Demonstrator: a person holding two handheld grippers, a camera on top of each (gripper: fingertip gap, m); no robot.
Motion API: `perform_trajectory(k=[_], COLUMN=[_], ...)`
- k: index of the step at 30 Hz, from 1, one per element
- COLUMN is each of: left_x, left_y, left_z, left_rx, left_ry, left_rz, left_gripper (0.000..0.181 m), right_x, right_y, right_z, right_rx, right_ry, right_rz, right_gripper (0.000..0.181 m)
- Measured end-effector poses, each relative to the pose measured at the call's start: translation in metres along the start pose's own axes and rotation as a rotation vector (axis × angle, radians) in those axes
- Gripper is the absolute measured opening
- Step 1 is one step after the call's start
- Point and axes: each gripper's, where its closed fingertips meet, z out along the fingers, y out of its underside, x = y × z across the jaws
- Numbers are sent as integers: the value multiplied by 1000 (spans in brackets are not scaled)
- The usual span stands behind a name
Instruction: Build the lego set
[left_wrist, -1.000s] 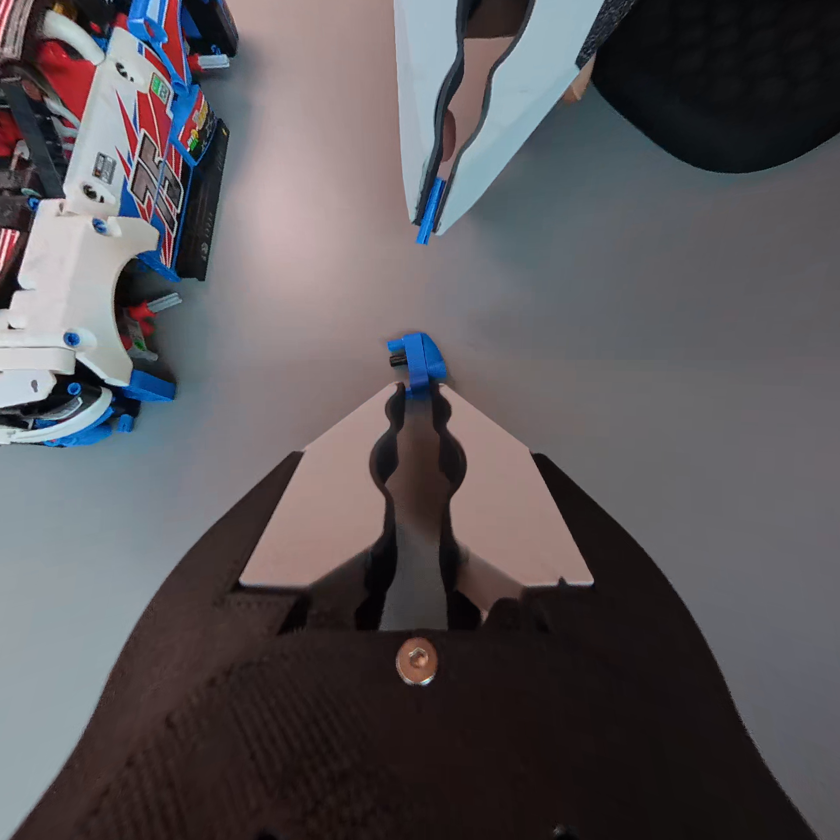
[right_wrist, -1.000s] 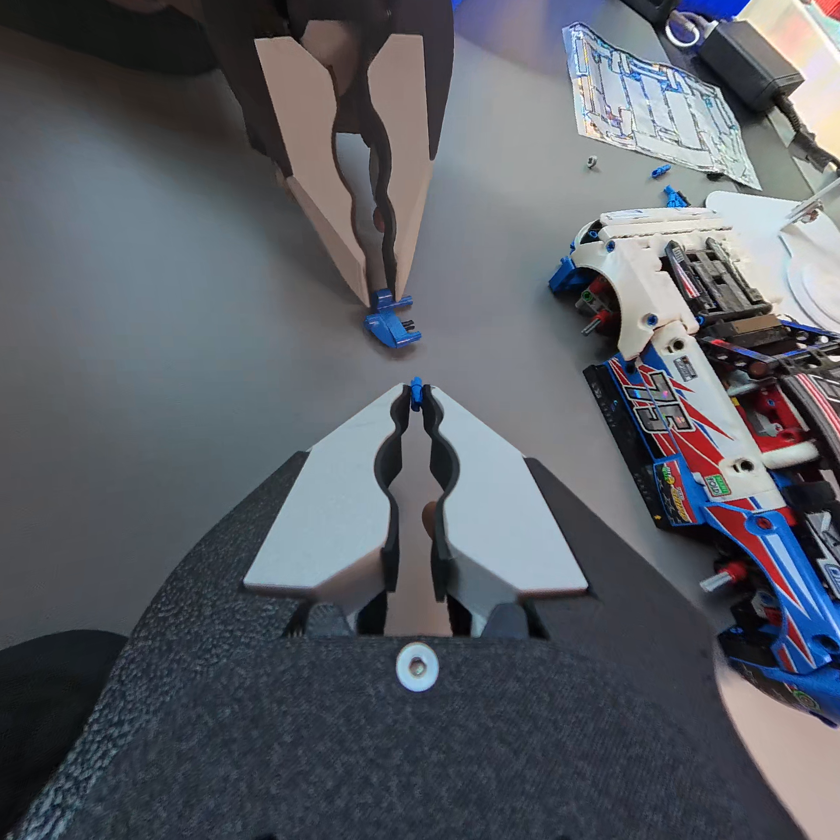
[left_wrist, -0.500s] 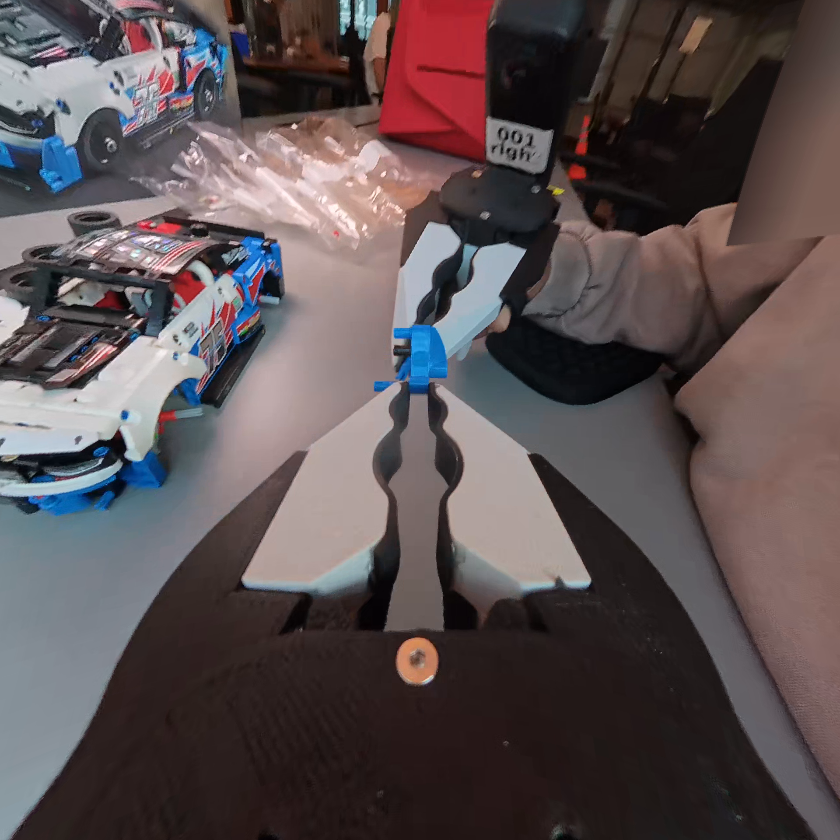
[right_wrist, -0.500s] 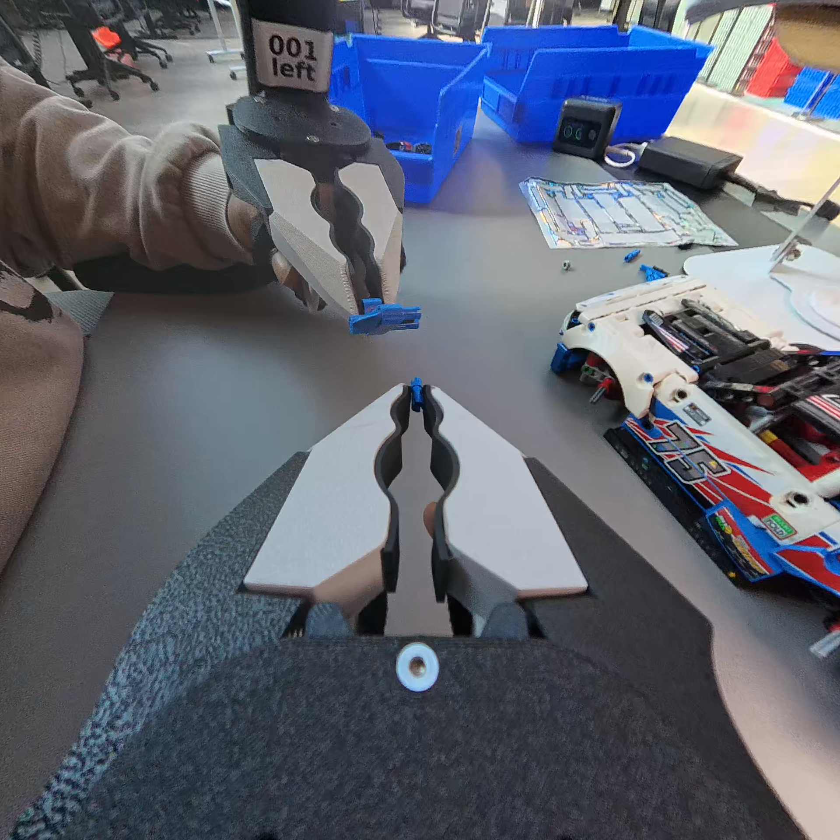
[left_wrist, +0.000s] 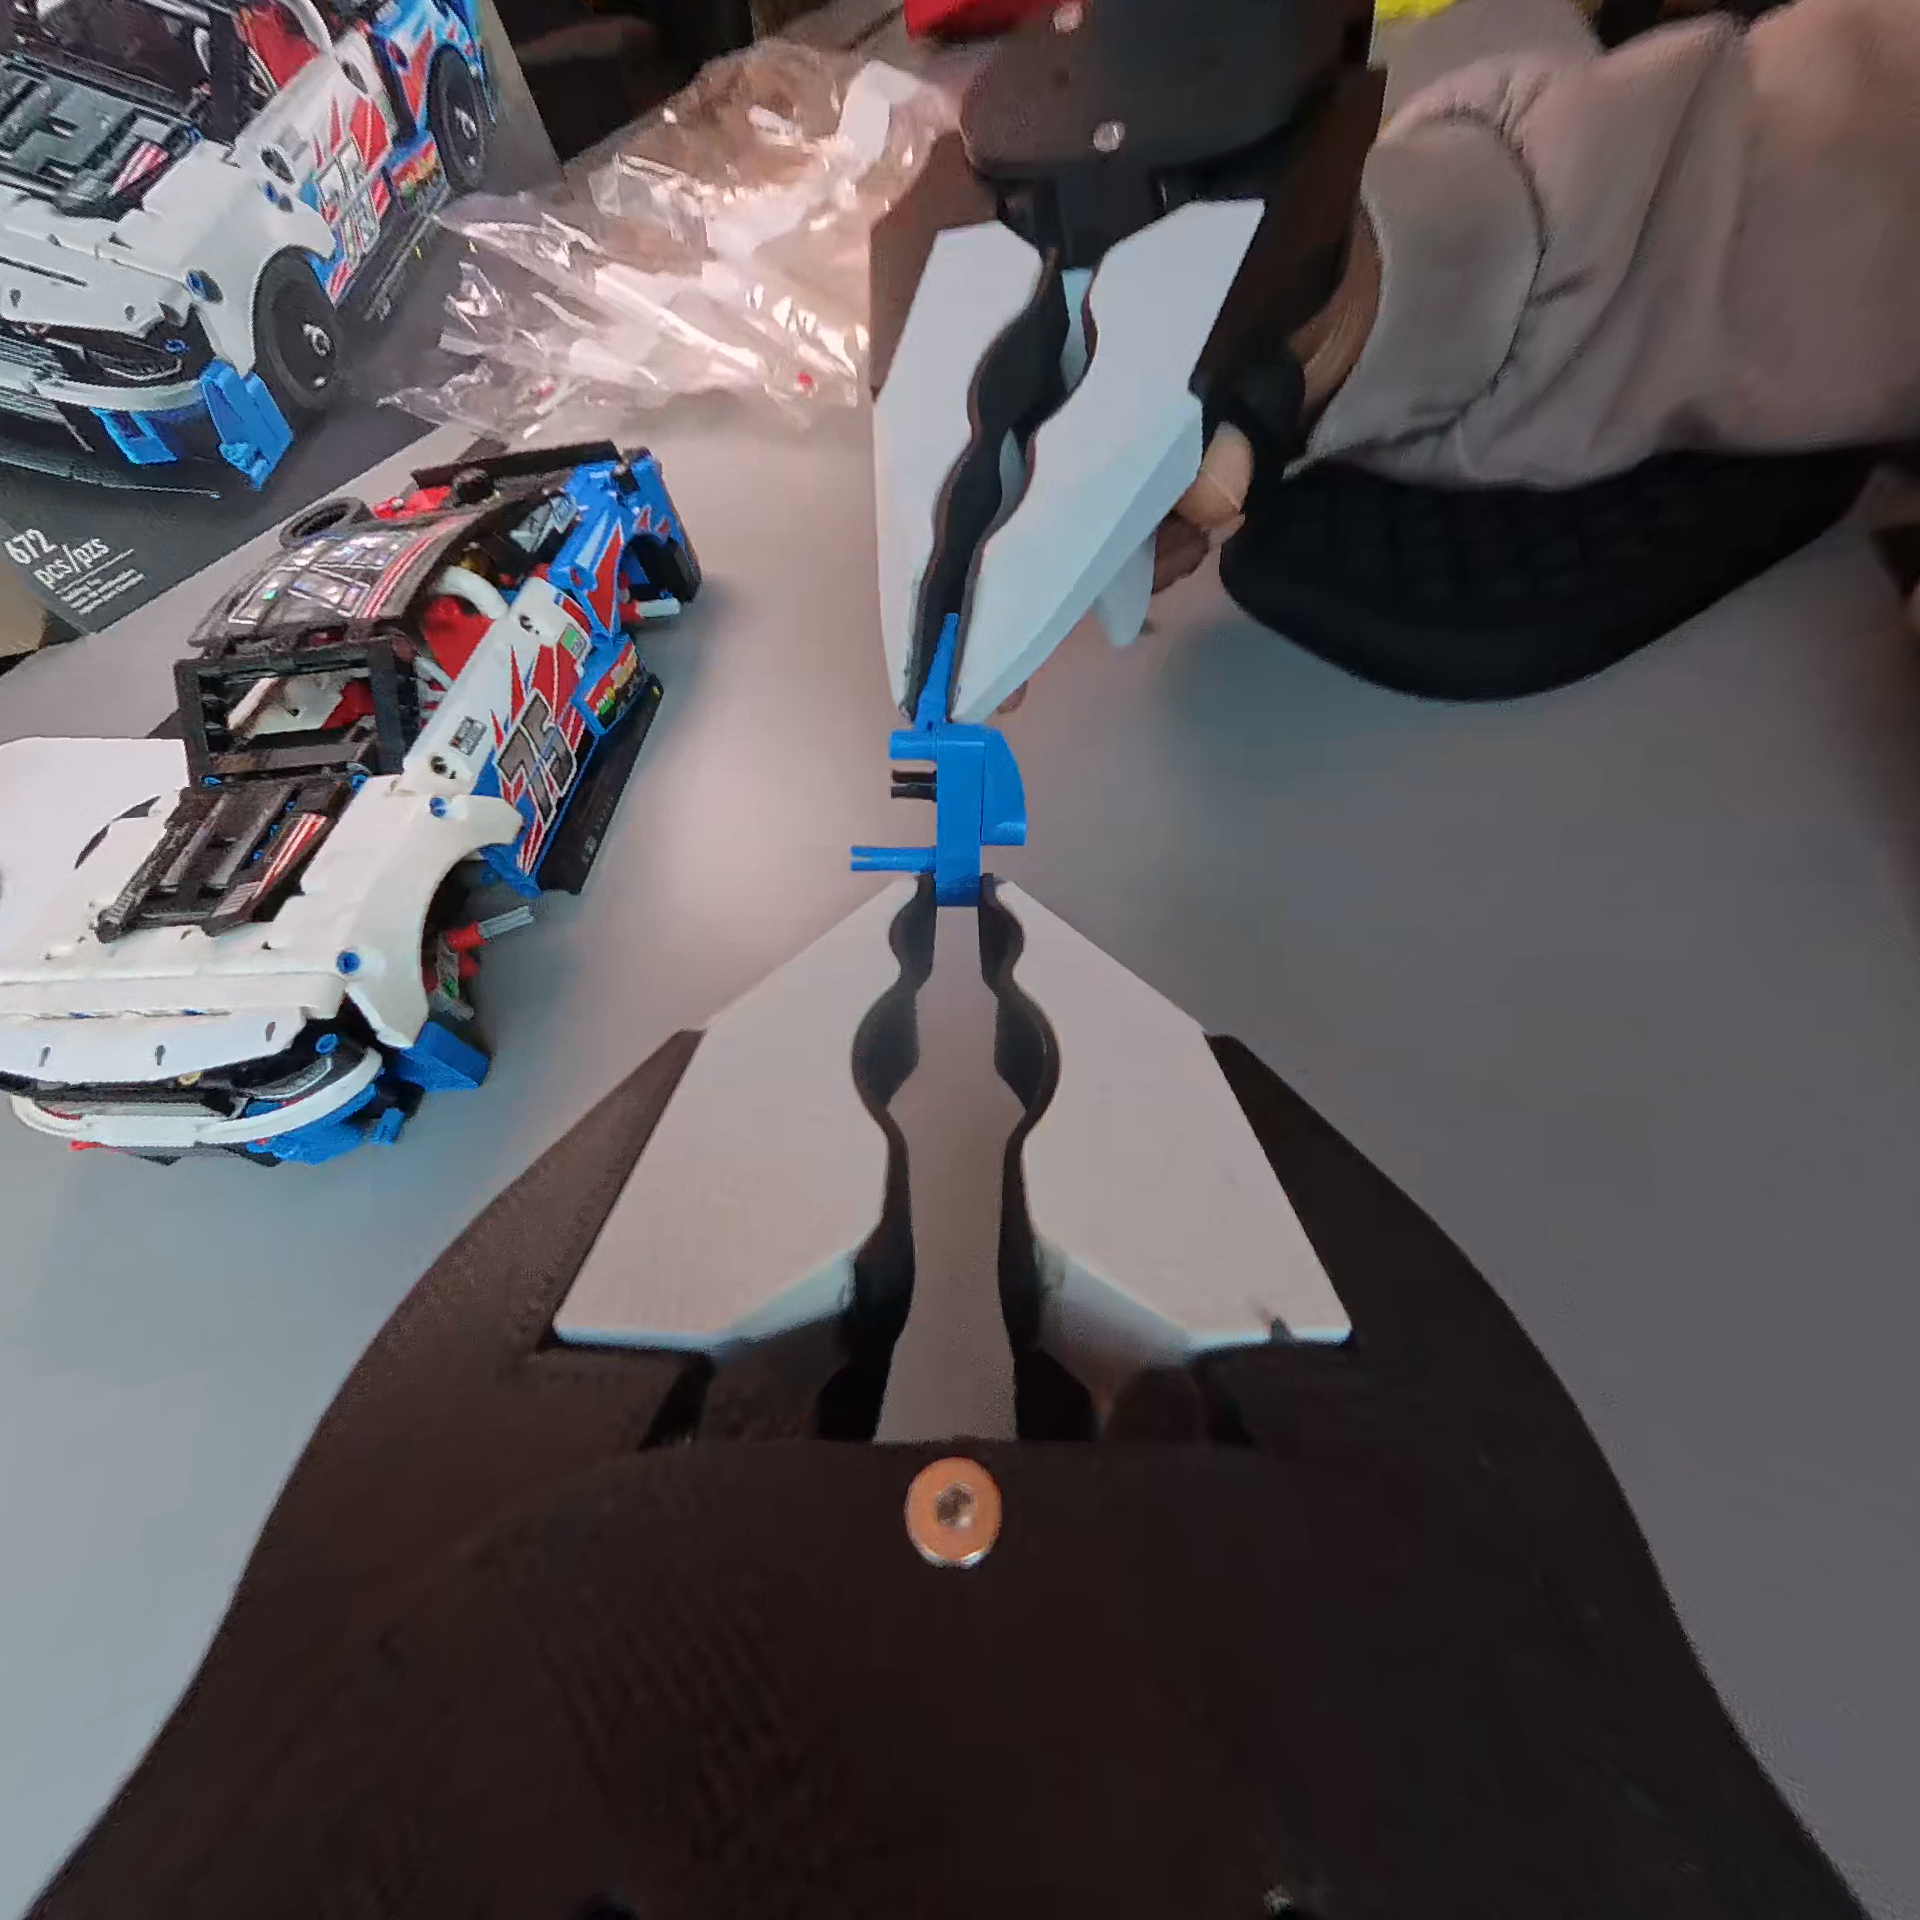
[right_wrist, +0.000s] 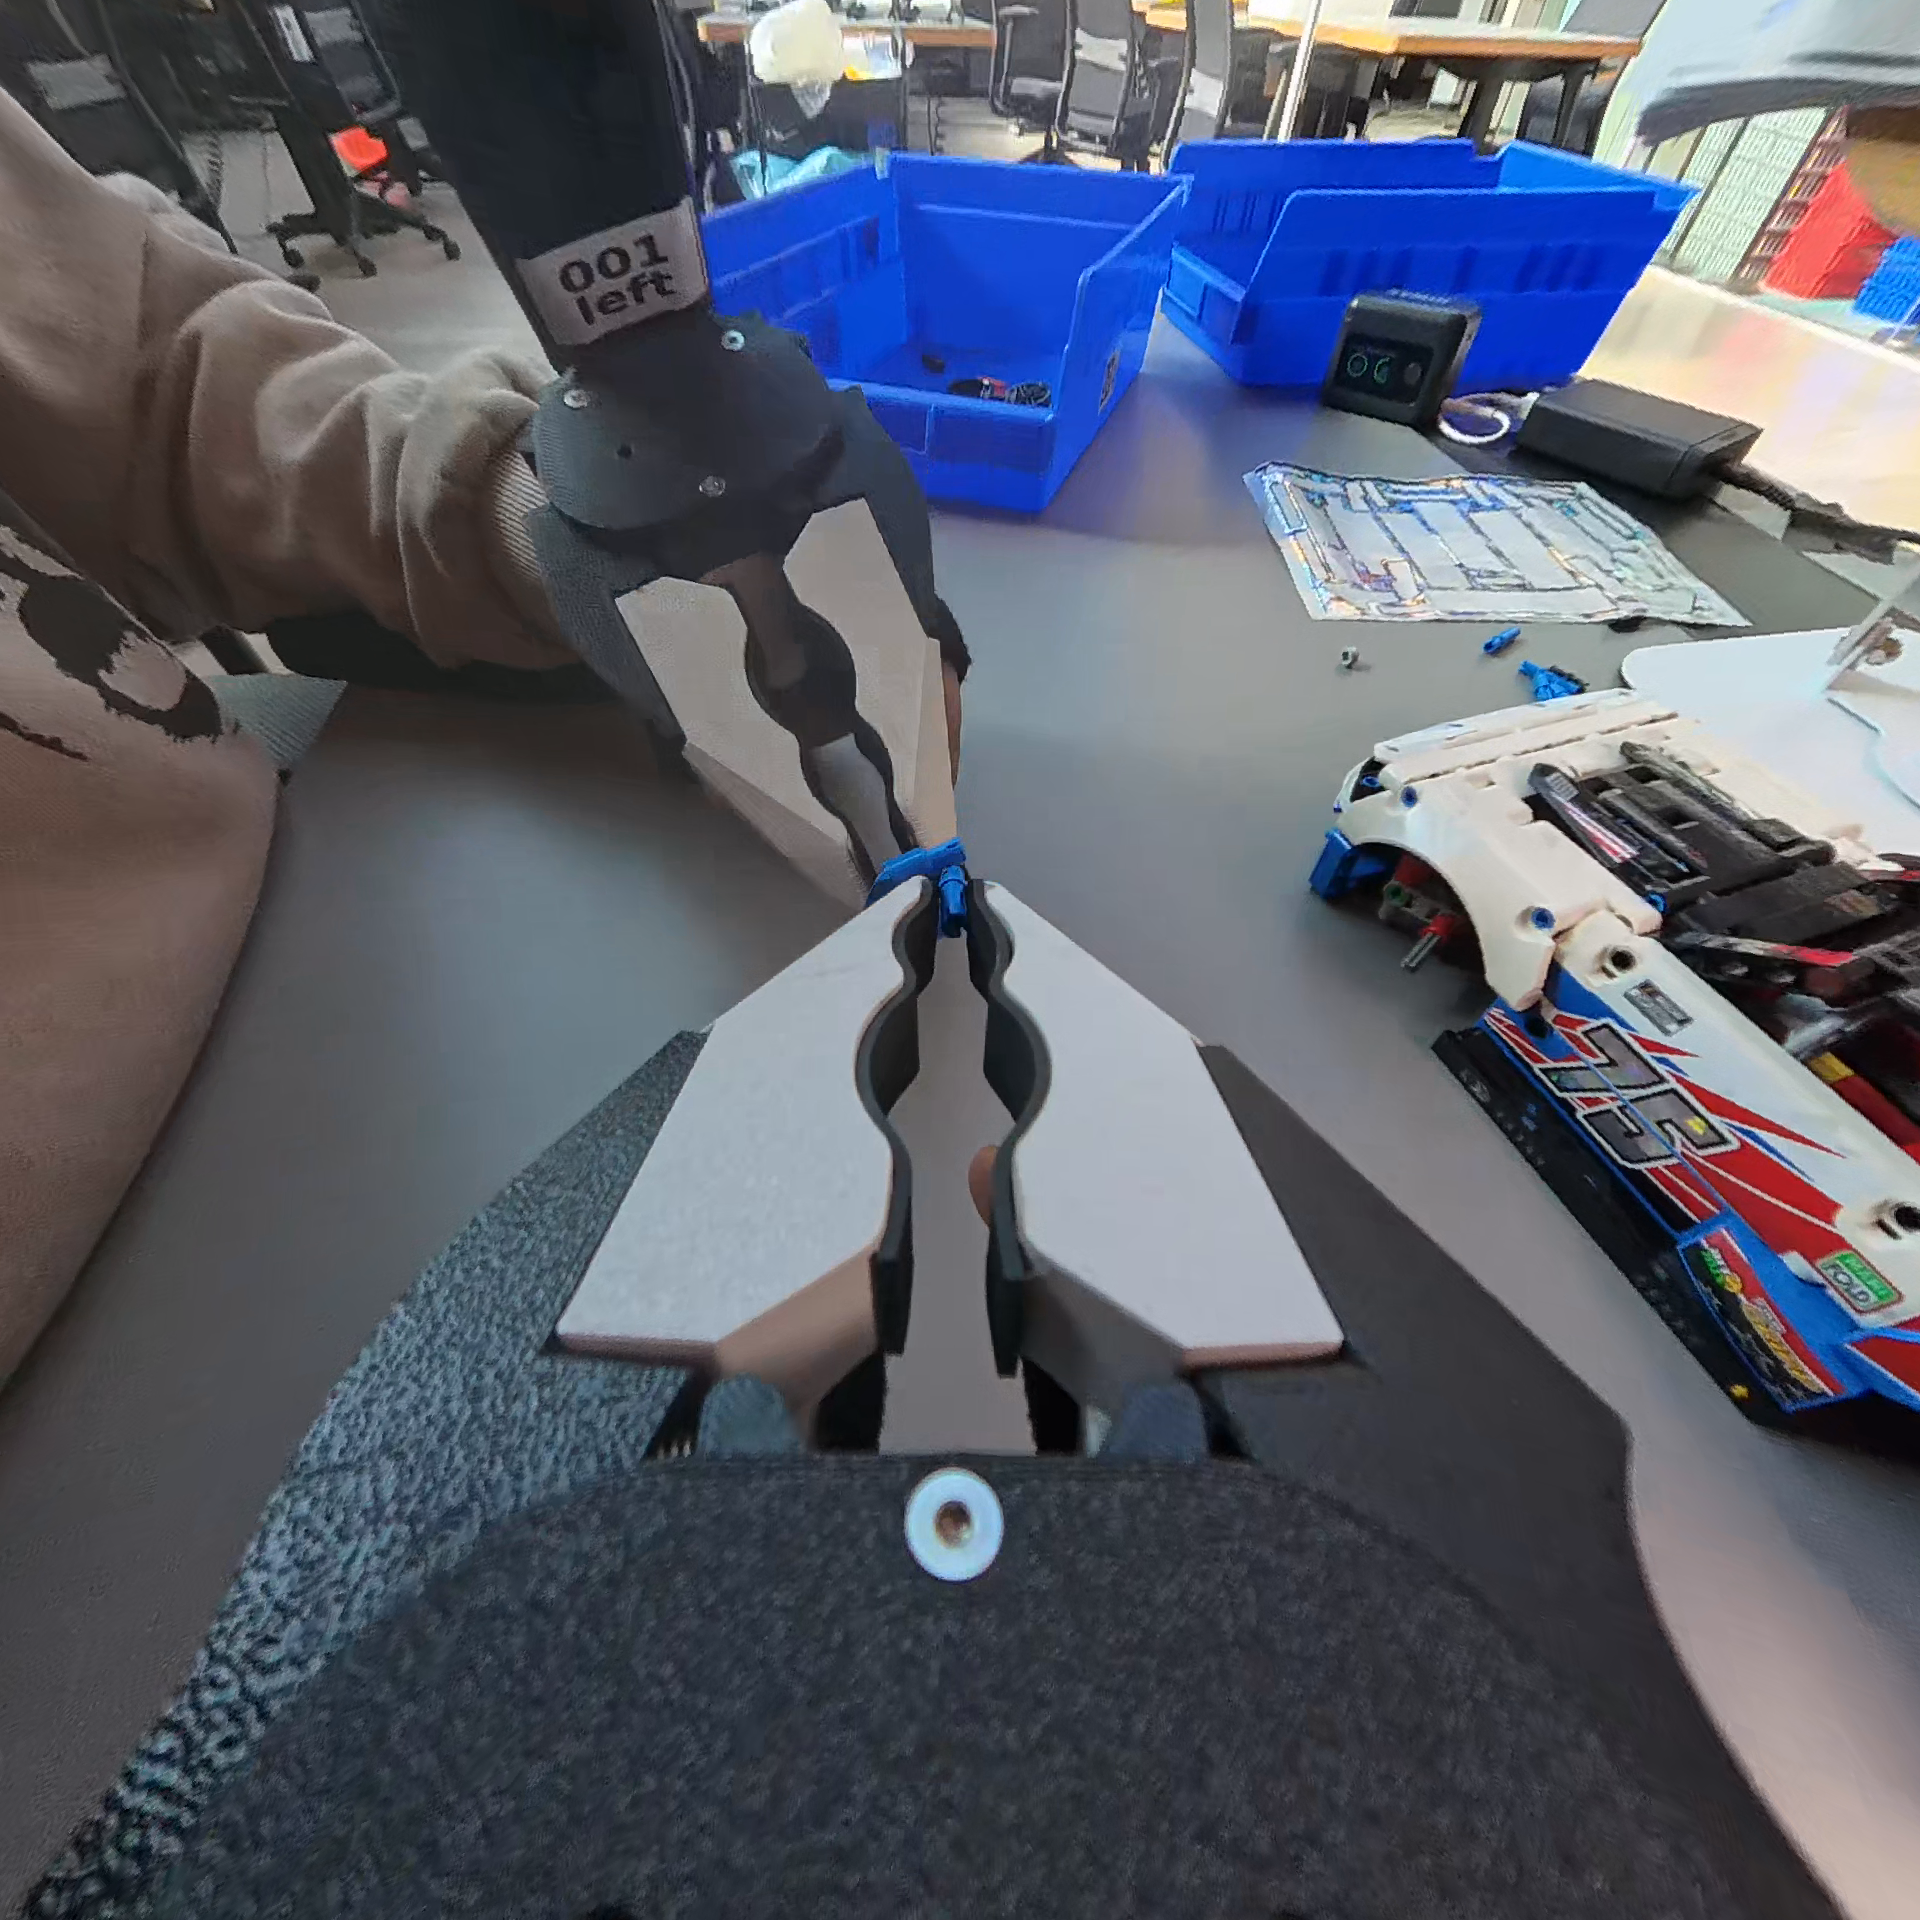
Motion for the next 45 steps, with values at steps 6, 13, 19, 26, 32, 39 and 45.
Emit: perform_trajectory(k=[6, 13, 19, 26, 32, 39, 45], left_x=[8, 8, 10, 18, 21, 33, 38], left_y=[29, 46, 48, 49, 48, 45, 50], left_z=[13, 16, 12, 6, 8, 8, -11], left_rx=[-193, -317, -359, -372, -378, -393, -434], left_ry=[-17, -46, -39, 23, 29, 94, 222], left_rz=[48, -51, -126, -170, -155, -242, -182], left_gripper=[6, 6, 6, 6, 6, 32, 28], right_x=[-4, 6, -17, -18, -13, -14, -12], right_y=[18, 35, 48, 52, 58, 56, 53], right_z=[8, 5, 10, 14, 19, 22, 23], right_rx=[-105, -206, -304, -331, -371, -363, -346], right_ry=[-1, 37, -60, -54, -15, -13, -12], right_rz=[-40, -21, -62, -74, -126, -140, -137], right_gripper=[2, 3, 3, 3, 3, 3, 3])
